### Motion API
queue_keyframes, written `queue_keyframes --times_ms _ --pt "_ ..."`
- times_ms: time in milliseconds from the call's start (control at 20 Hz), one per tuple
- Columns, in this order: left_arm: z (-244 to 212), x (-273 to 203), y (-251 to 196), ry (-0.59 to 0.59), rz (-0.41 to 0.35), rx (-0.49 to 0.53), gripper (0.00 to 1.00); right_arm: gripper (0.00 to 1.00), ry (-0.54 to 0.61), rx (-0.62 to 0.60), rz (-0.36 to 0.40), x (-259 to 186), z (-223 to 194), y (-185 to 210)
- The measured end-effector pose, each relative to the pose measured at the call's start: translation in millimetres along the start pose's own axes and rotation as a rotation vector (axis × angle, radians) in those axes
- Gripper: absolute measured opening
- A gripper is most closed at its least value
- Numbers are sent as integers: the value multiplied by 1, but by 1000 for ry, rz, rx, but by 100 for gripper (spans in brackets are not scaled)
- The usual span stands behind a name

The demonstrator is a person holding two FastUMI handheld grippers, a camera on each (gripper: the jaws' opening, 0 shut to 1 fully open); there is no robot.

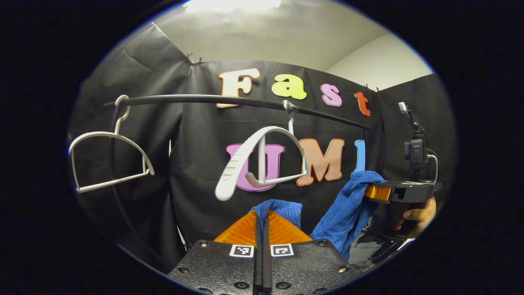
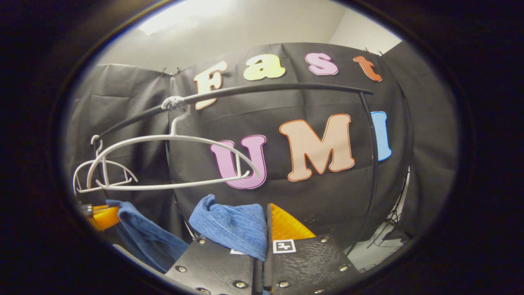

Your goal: Grasp the clothes on the hanger with both hands and then place them into the laundry hamper below.

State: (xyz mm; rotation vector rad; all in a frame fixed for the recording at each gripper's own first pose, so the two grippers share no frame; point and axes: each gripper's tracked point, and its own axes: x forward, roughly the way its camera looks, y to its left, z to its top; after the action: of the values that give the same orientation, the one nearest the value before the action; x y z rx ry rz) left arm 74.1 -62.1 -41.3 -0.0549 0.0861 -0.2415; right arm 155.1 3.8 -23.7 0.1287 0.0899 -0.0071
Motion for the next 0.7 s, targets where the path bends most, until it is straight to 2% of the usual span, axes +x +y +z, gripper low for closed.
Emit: queue_keyframes --times_ms 250,500,700 --pt "-3 26 -38 -23 -47 16 0 5 -35 54 23 -14 3 8" --pt "-2 47 -67 -36 -81 -12 1 5 -16 86 7 -10 -13 -7" --pt "-9 64 -78 -40 -106 -36 1 5 5 88 54 -2 -27 -2"
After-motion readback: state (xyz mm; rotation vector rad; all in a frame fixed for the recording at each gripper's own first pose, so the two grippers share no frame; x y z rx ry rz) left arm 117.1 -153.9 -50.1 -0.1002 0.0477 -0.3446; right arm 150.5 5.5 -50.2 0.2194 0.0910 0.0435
